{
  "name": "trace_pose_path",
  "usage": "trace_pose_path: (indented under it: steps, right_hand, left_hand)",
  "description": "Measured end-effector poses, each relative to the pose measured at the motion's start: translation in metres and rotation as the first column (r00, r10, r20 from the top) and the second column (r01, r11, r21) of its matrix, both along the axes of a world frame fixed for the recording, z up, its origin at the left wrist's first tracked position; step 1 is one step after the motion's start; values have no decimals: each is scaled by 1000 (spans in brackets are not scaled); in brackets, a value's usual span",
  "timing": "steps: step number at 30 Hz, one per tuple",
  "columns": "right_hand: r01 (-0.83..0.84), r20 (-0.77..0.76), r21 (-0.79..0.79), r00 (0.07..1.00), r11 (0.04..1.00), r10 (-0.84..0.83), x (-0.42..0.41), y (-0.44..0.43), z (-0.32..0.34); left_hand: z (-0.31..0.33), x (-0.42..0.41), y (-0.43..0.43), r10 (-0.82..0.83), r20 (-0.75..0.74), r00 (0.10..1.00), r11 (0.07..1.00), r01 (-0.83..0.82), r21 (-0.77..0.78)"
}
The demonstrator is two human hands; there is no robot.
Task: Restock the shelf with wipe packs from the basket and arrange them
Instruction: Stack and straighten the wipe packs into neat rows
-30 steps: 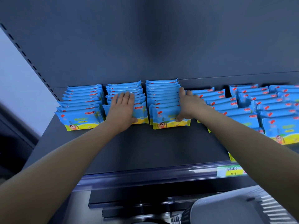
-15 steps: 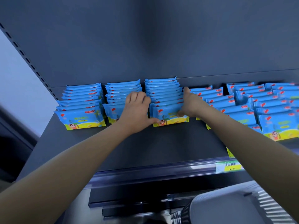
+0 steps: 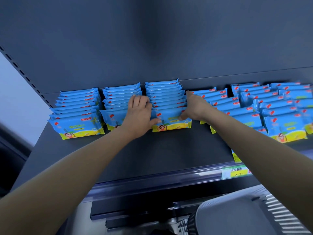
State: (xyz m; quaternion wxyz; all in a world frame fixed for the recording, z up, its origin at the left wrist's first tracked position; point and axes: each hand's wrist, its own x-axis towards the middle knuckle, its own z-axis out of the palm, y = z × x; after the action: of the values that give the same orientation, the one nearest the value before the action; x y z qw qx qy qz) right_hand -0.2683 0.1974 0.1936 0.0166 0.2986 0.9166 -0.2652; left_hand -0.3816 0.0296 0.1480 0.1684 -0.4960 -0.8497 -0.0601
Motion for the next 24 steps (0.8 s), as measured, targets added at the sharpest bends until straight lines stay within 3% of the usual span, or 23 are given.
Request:
trace_pose_path:
  steps: [13, 18, 24]
  right_hand:
    - [-55, 43, 40, 998, 998, 53, 6, 7, 8]
    - [-84, 39, 87, 996, 993, 80, 5, 9, 11]
    - [-132, 67, 187, 990, 974, 121, 4, 3, 4]
  left_hand:
    - [0, 6, 3, 56, -2, 998, 998, -56, -14]
    - [5, 15, 2, 11, 25, 1000, 996, -13, 89]
    - [4, 17, 10, -55, 45, 997, 997, 53, 47]
